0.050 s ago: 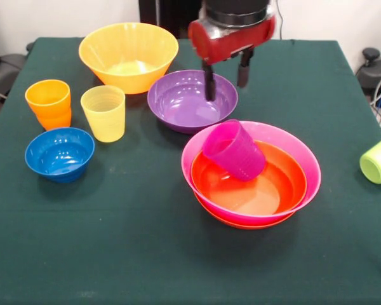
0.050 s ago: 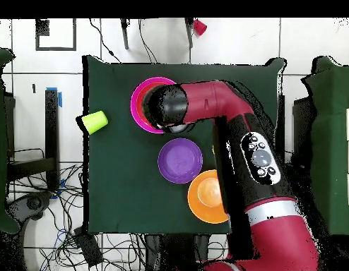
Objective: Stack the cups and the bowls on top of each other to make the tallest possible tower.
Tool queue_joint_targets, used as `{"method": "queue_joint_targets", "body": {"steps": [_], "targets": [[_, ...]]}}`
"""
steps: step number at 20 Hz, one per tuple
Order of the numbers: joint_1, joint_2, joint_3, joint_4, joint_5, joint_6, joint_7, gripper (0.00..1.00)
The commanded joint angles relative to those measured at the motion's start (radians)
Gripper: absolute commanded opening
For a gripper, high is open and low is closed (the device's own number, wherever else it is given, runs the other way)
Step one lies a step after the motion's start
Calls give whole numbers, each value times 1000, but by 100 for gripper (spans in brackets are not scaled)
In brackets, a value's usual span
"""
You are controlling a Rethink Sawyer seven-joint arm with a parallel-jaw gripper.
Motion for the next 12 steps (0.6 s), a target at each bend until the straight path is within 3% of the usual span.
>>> {"method": "queue_joint_targets", "body": {"steps": [1,12], "targets": [[80,-30,-65,7,-40,-39,174,100],[97,-23,-93,16,32,3,200,100]]}}
